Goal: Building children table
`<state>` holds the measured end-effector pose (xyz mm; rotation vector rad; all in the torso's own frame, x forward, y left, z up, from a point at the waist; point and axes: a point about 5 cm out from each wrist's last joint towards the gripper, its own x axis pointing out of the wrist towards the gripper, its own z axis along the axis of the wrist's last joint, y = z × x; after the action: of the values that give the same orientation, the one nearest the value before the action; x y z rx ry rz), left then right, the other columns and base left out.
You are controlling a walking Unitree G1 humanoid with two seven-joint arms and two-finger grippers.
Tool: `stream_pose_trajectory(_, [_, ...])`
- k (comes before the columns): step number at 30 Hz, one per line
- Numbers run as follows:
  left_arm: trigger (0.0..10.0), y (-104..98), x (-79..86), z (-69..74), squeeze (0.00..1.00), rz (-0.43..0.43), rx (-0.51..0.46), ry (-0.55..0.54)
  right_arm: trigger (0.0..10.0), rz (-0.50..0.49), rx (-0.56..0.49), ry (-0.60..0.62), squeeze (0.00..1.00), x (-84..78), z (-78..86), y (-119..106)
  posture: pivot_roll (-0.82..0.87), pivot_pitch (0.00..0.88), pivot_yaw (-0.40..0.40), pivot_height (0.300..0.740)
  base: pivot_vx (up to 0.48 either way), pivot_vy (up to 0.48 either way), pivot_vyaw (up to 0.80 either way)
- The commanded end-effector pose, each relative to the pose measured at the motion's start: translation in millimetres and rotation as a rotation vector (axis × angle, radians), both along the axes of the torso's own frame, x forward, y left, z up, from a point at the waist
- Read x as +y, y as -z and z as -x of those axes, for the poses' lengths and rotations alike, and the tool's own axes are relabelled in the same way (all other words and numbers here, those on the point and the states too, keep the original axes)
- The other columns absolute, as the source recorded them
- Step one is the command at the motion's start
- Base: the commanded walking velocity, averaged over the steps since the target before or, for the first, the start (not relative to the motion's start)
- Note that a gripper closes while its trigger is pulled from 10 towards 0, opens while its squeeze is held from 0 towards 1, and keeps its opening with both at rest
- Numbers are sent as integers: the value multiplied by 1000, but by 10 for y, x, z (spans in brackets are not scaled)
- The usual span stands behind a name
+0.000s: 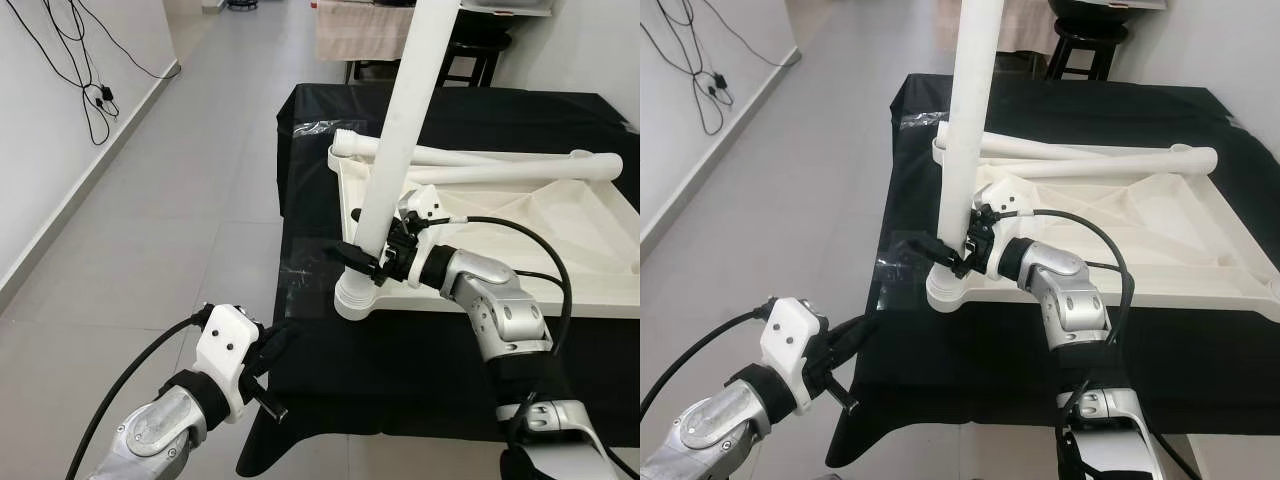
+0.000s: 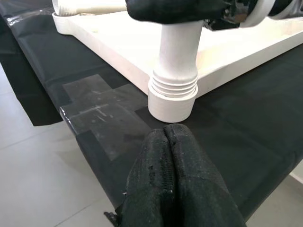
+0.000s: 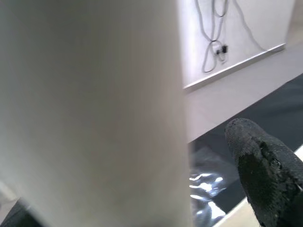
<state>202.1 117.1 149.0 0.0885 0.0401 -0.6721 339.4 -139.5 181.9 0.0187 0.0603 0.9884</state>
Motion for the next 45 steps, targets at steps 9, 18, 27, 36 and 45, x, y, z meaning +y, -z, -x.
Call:
stream_pose_trajectory(9, [10000,32,3,-1,0,-24,-51,-78,0,141,47,-119,0,35,-189,114,83,47,-69,740,0,0,0])
stream_pose_trajectory(18, [10000,-1,12,12,0,-21,-90,-104,0,176,34,134,0,-266,-123,178,41,89,-67,740,0,0,0])
stream_pose_trajectory(27, [10000,-60,50,23,0,10,-105,-111,0,35,100,895,0,-68,634,400,4,138,-56,740,0,0,0])
stream_pose_trajectory(36, [10000,-63,23,30,0,15,-114,-110,0,82,10,855,0,-103,303,298,33,131,-73,740,0,0,0])
stream_pose_trajectory(45, [10000,-55,40,15,0,17,-112,-113,10000,97,2,827,1000,31,294,134,39,125,-65,740,0,0,0])
